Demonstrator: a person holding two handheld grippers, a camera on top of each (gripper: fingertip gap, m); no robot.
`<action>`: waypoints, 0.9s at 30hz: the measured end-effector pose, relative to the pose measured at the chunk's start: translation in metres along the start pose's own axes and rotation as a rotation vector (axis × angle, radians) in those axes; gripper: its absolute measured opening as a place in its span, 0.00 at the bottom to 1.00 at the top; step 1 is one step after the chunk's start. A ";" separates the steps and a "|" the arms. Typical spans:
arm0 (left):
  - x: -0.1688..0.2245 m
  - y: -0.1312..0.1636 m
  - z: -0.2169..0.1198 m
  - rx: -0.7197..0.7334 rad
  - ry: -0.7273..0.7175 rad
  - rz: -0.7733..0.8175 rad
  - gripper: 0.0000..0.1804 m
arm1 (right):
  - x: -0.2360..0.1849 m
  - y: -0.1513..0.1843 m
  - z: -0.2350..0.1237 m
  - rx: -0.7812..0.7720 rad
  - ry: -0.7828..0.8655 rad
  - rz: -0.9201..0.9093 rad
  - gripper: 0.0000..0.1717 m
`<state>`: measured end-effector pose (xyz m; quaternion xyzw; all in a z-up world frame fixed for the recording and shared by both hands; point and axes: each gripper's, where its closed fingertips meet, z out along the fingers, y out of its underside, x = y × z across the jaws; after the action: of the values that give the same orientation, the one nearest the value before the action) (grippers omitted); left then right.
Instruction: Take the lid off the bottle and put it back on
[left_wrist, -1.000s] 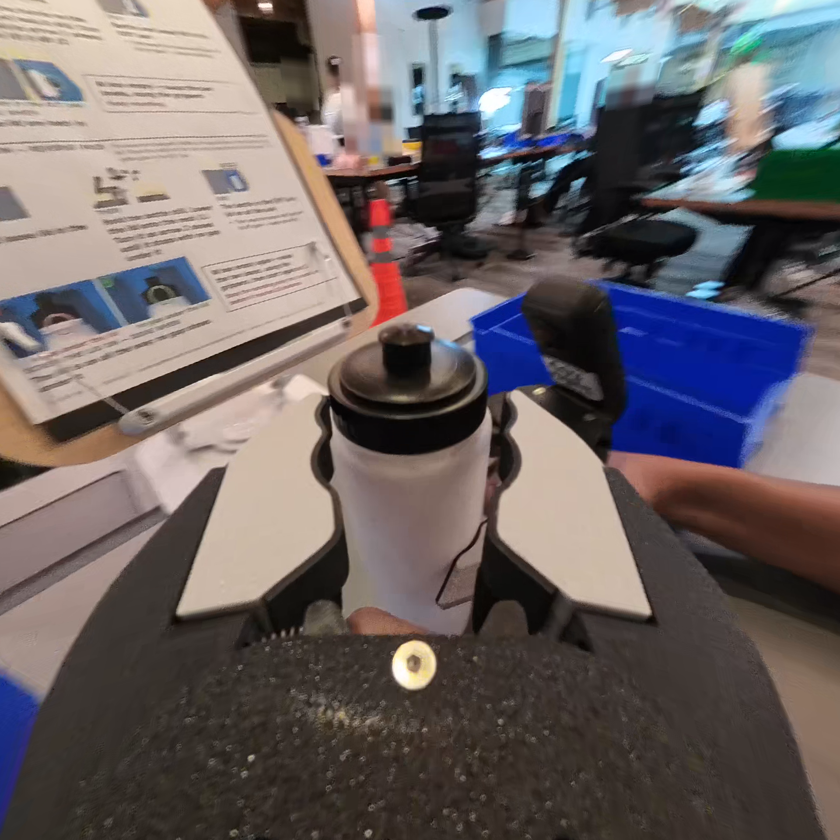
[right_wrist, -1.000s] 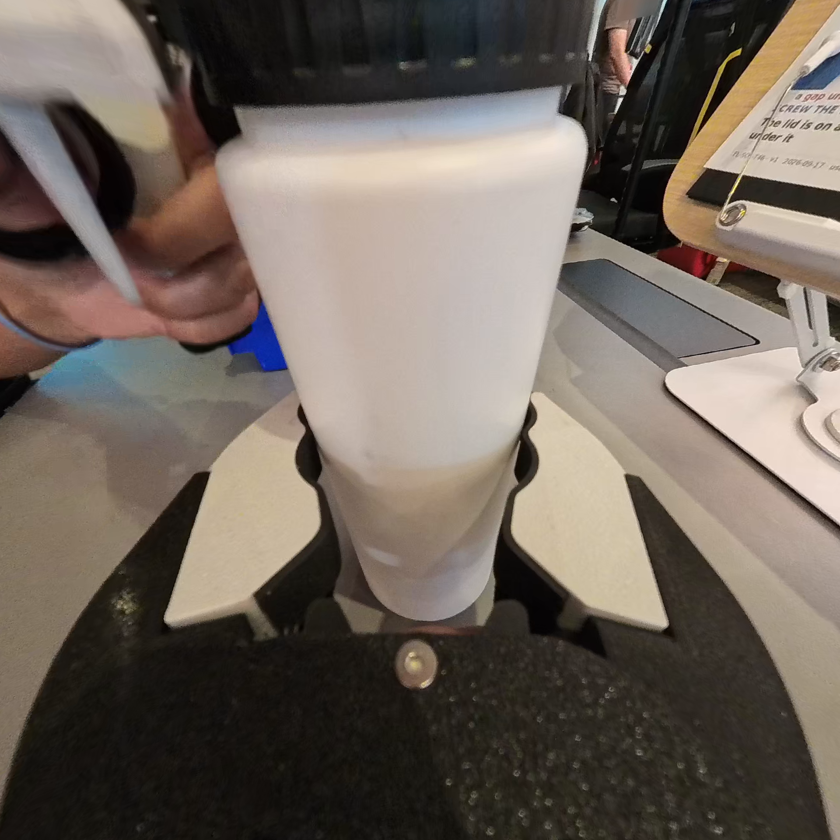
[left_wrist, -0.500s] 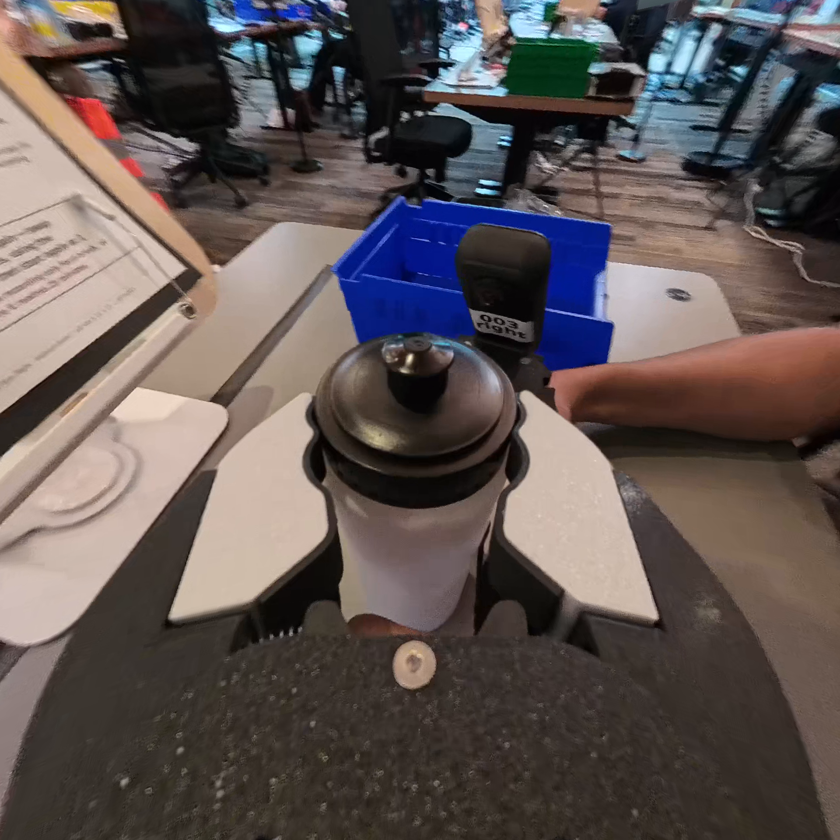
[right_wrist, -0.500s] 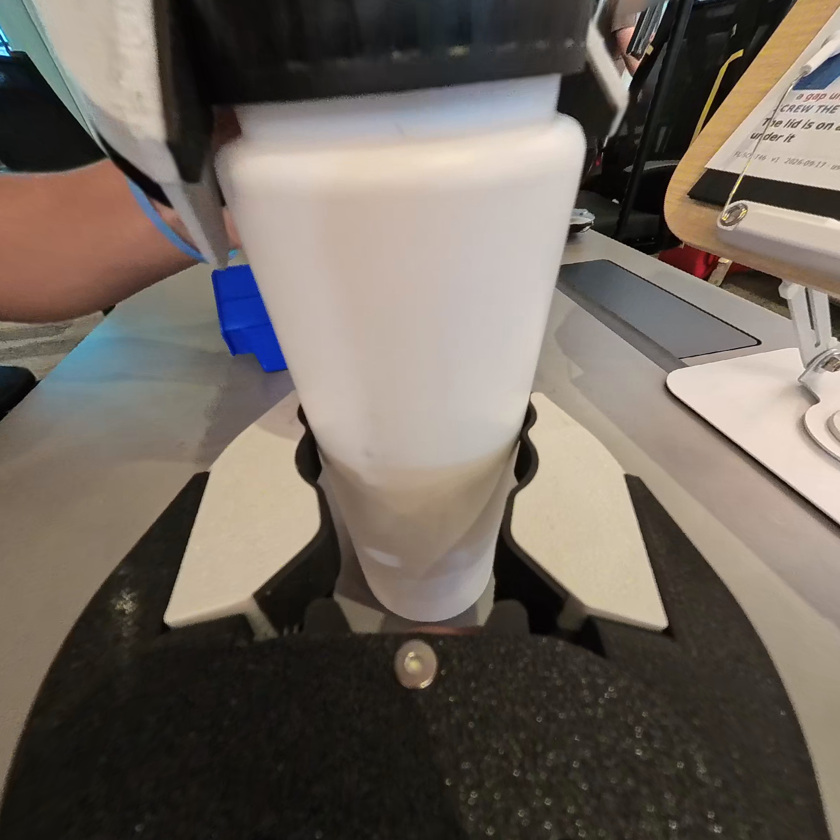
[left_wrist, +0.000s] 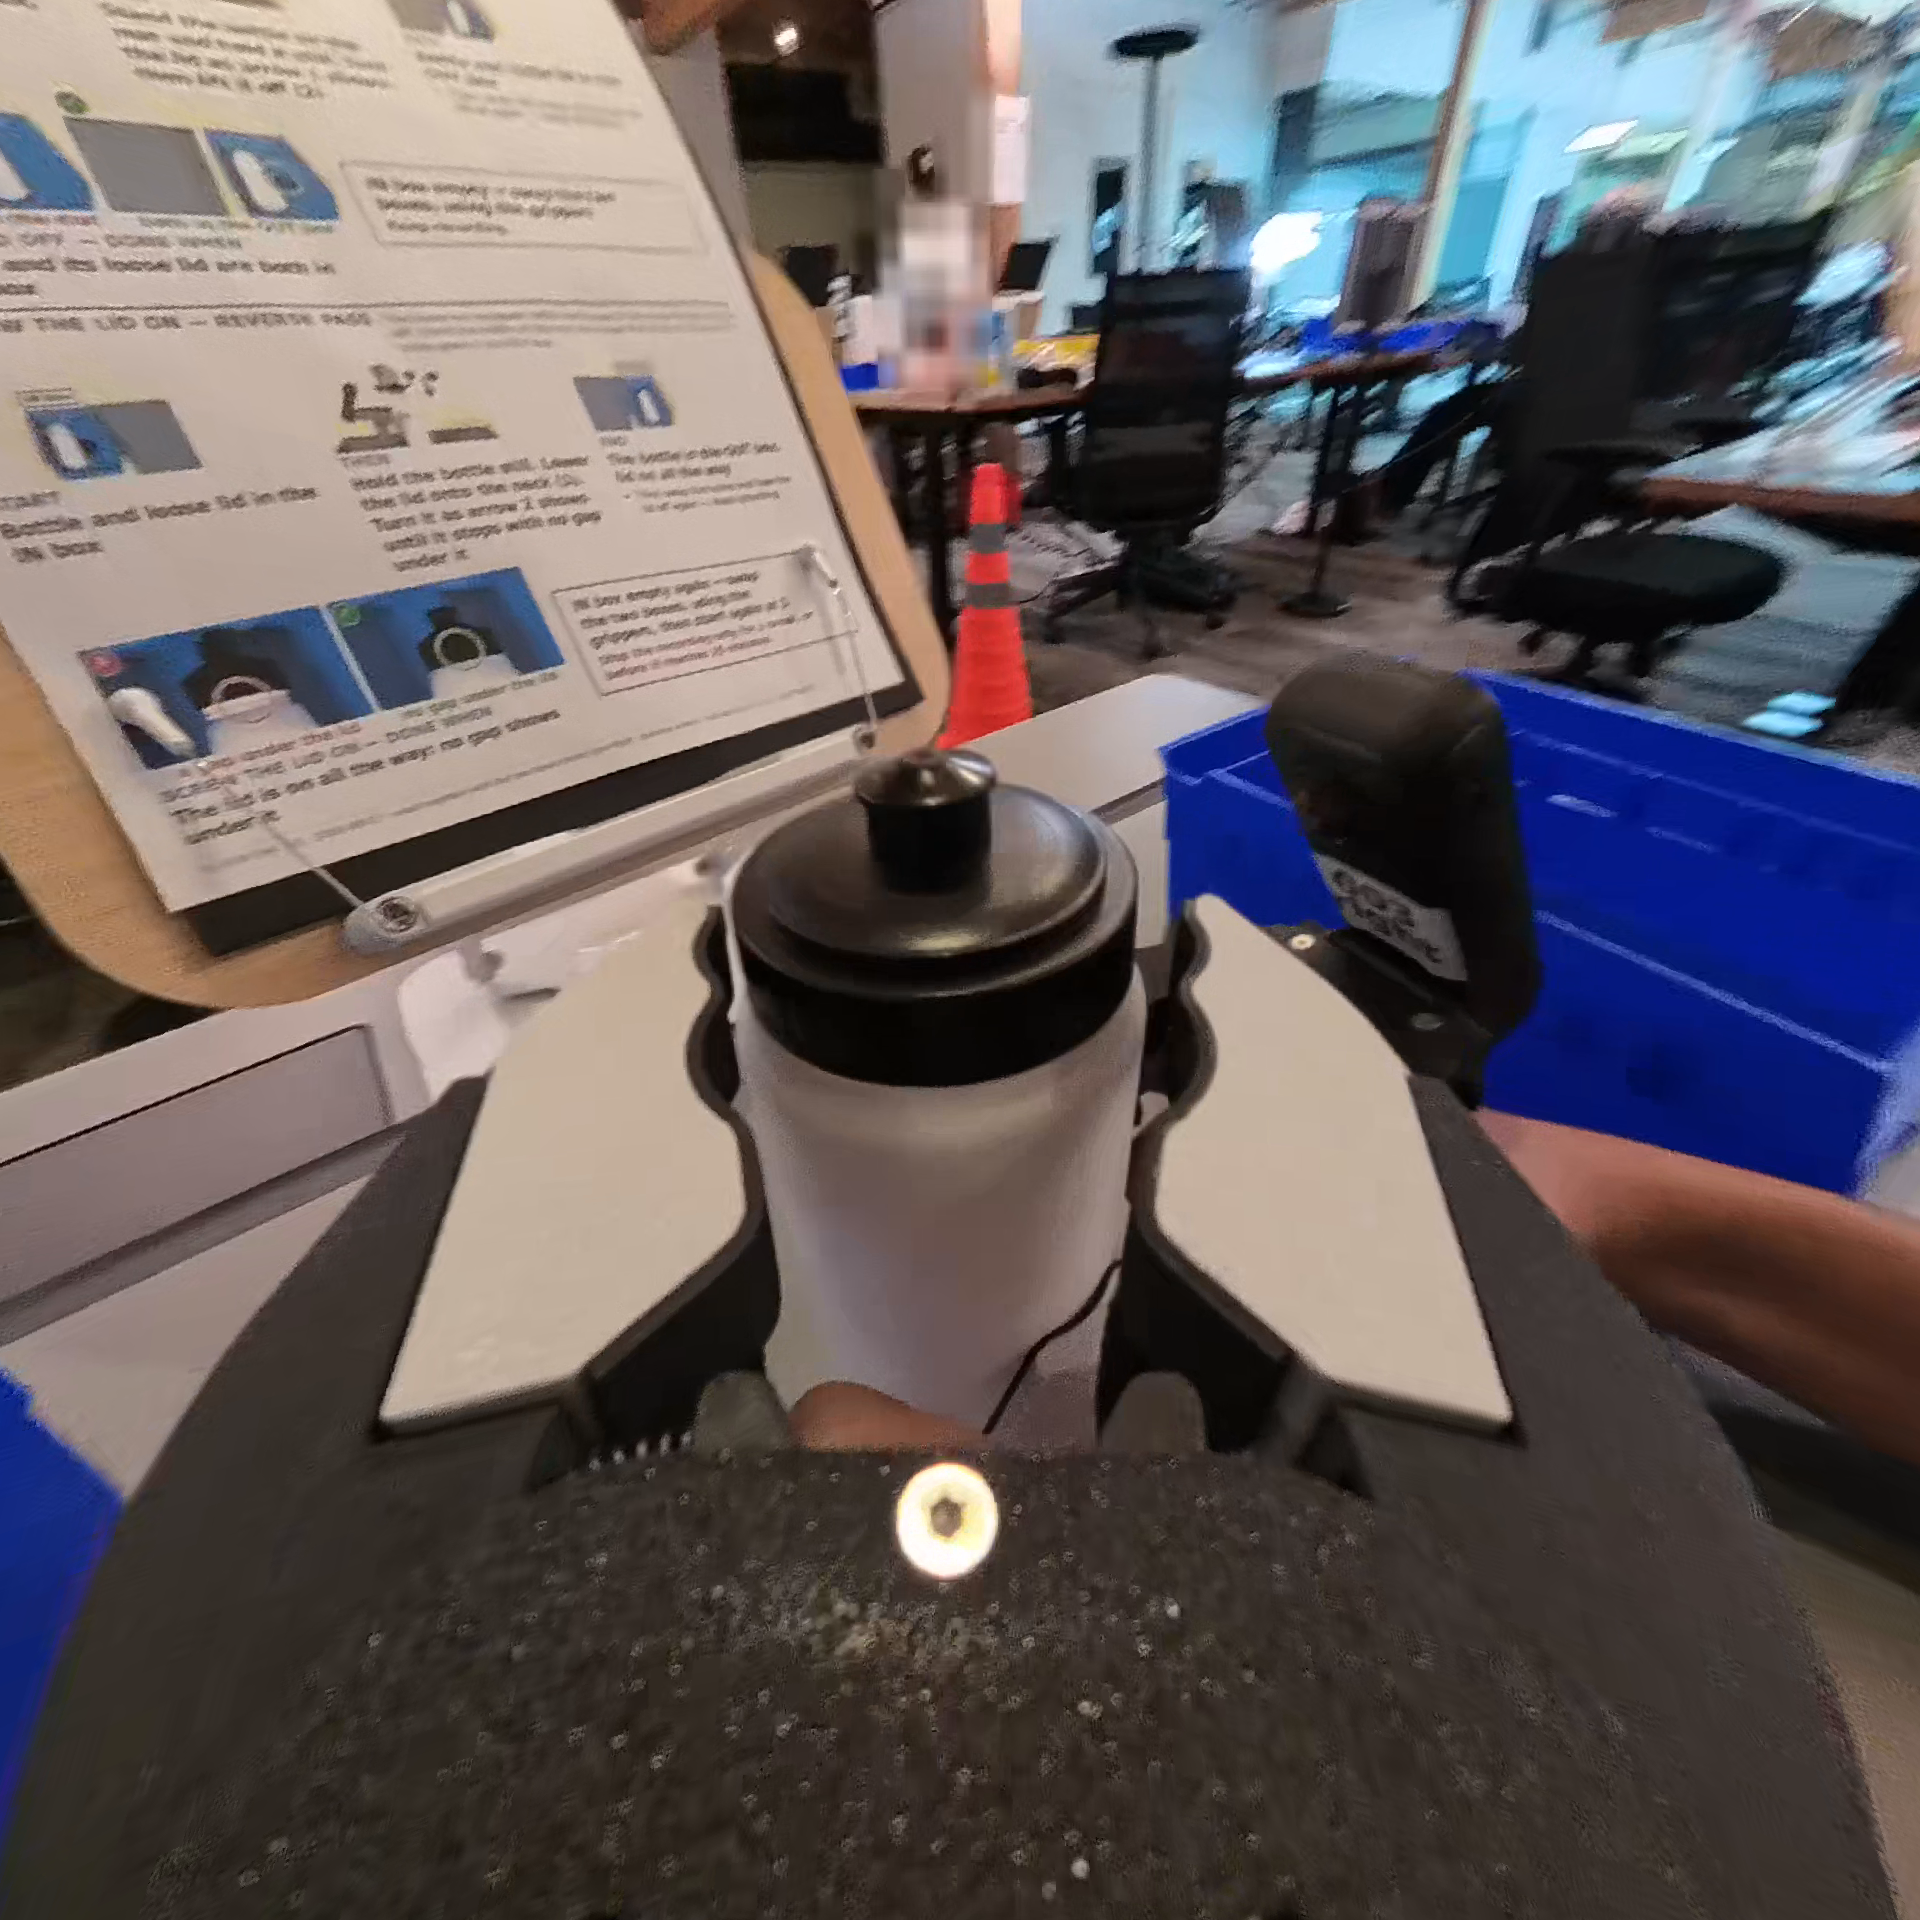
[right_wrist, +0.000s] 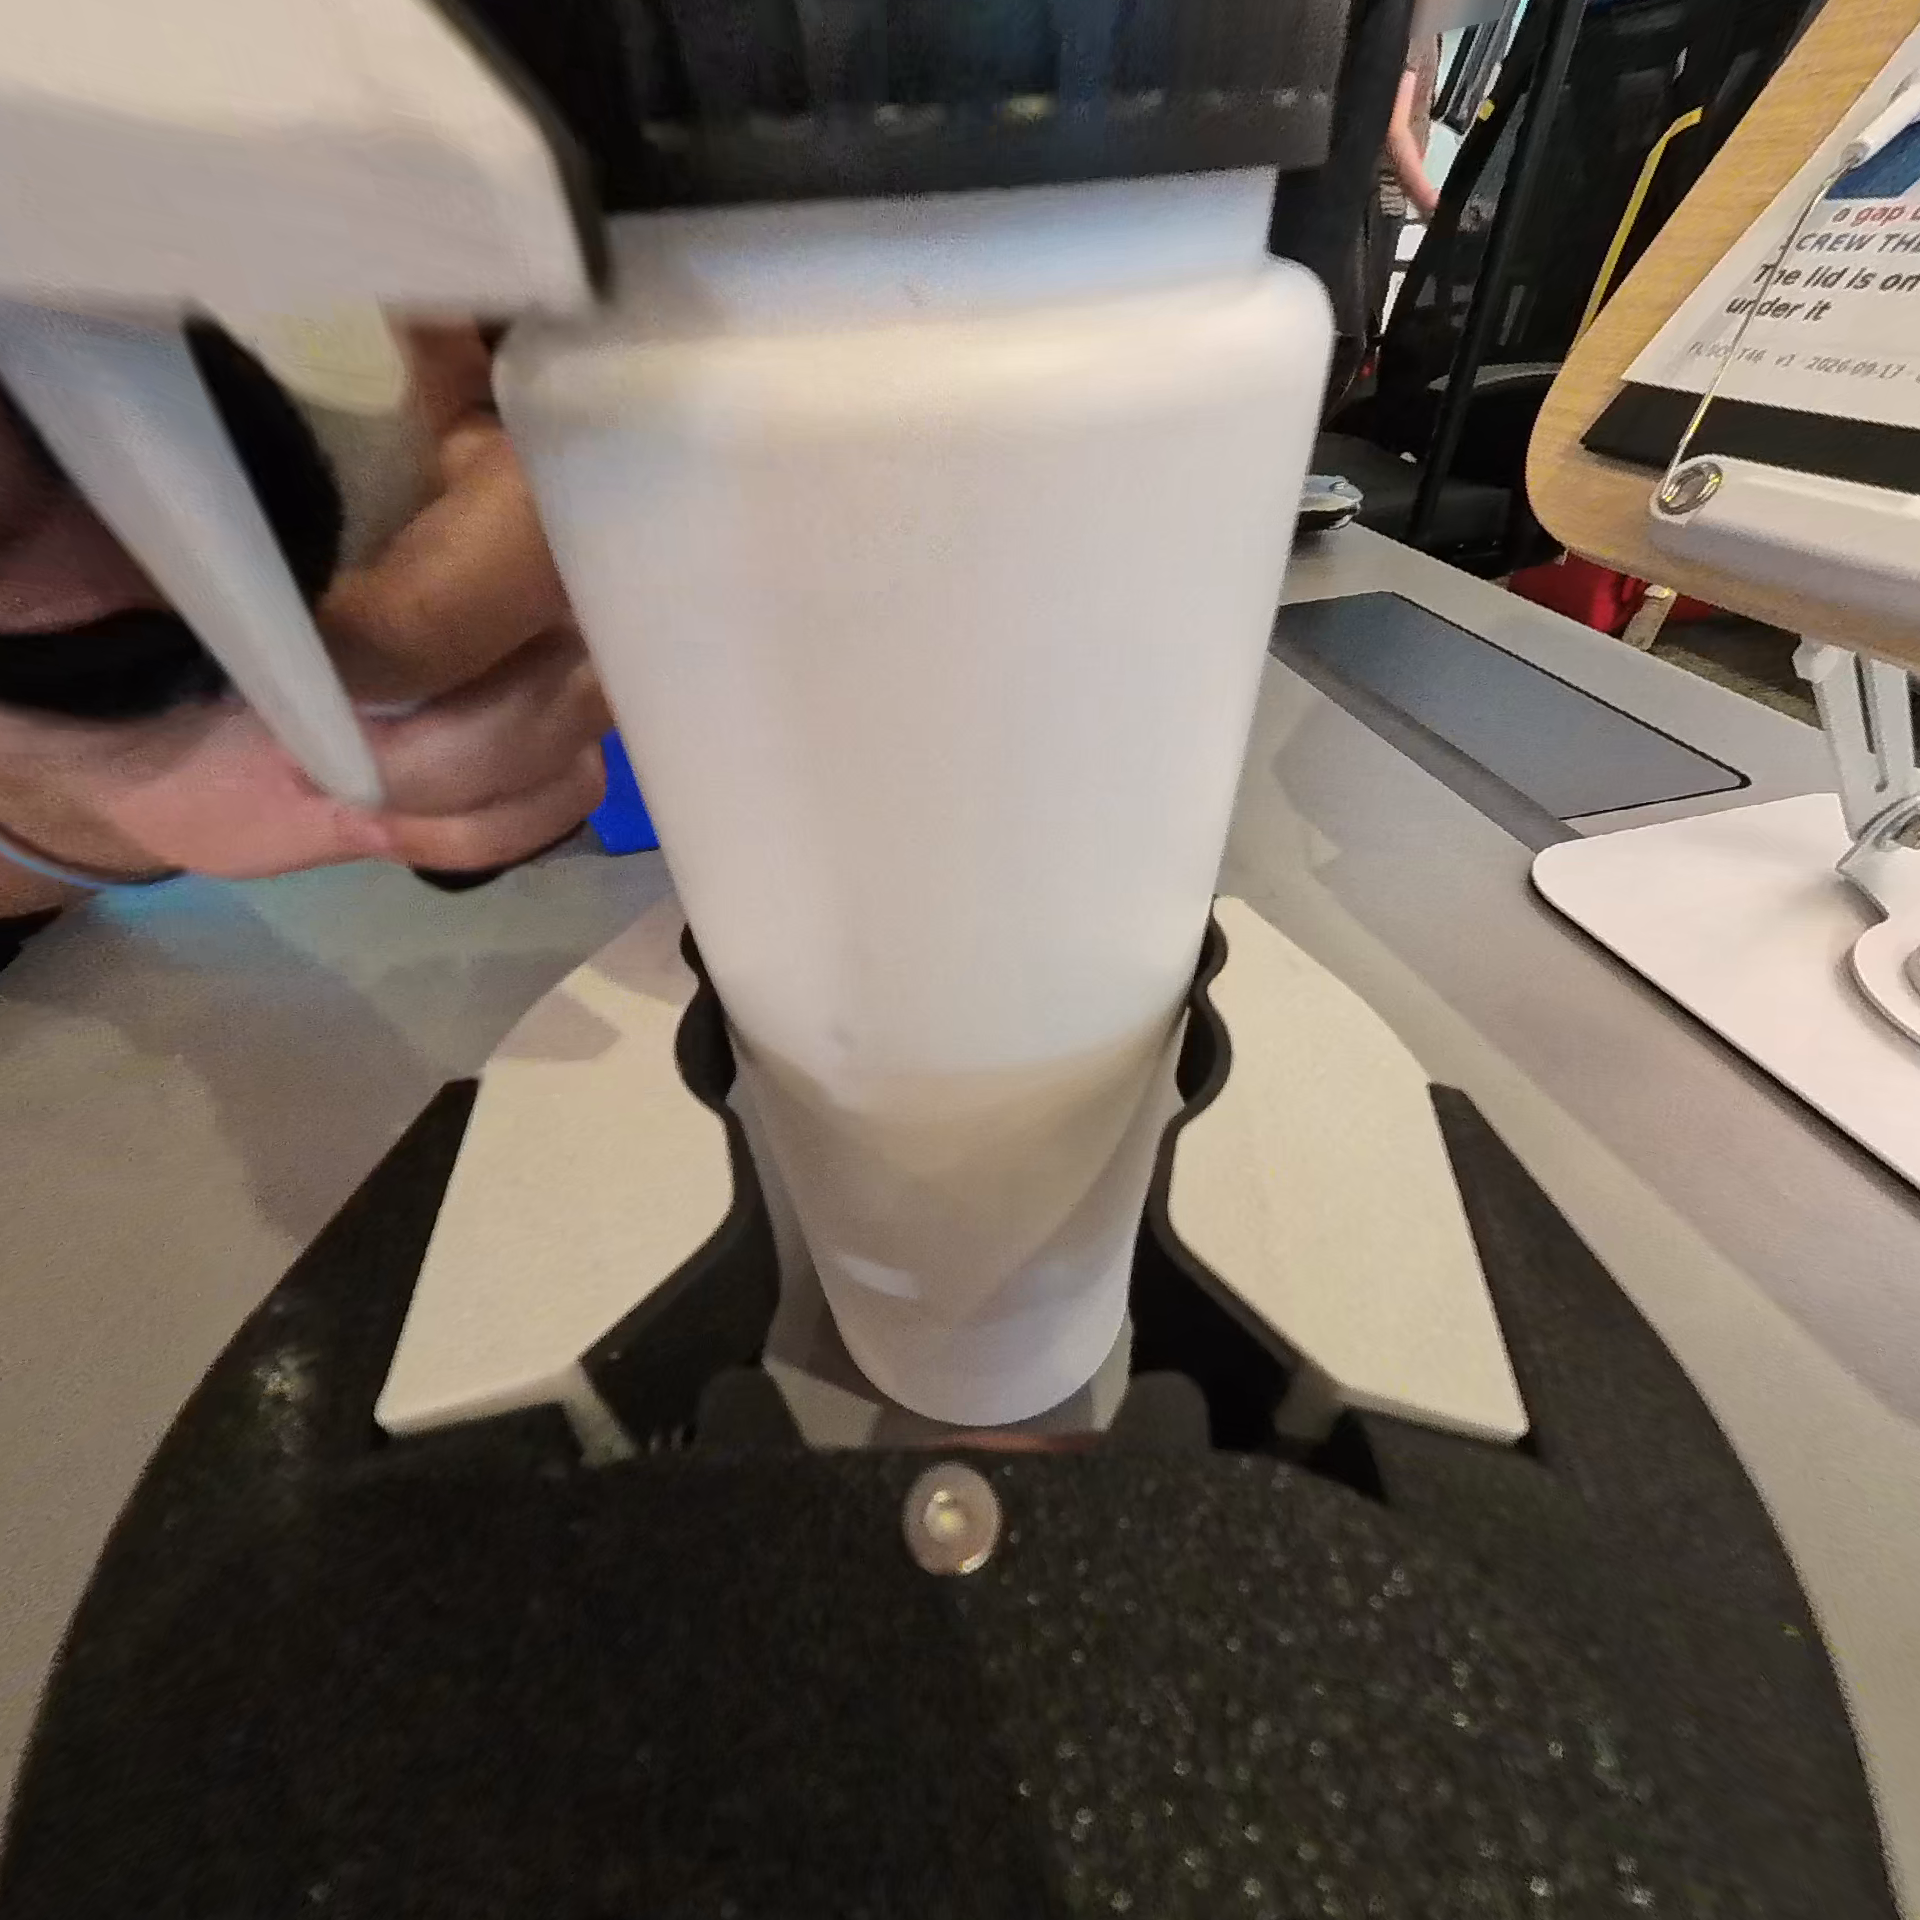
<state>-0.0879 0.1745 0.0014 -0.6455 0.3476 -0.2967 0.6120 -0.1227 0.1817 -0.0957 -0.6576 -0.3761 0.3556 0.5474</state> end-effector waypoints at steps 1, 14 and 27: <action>-0.002 -0.005 -0.004 0.022 0.062 -0.036 0.44 | 0.000 0.000 0.000 -0.001 0.001 0.001 0.50; 0.011 0.003 0.013 -0.109 0.462 -0.030 0.43 | 0.001 0.000 0.000 0.004 -0.001 0.008 0.50; 0.007 0.012 -0.005 -0.086 -0.151 0.097 0.51 | -0.002 0.000 0.002 -0.005 -0.005 -0.003 0.50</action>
<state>-0.0889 0.1659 -0.0104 -0.6740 0.3437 -0.2020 0.6219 -0.1247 0.1810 -0.0960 -0.6573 -0.3794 0.3555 0.5455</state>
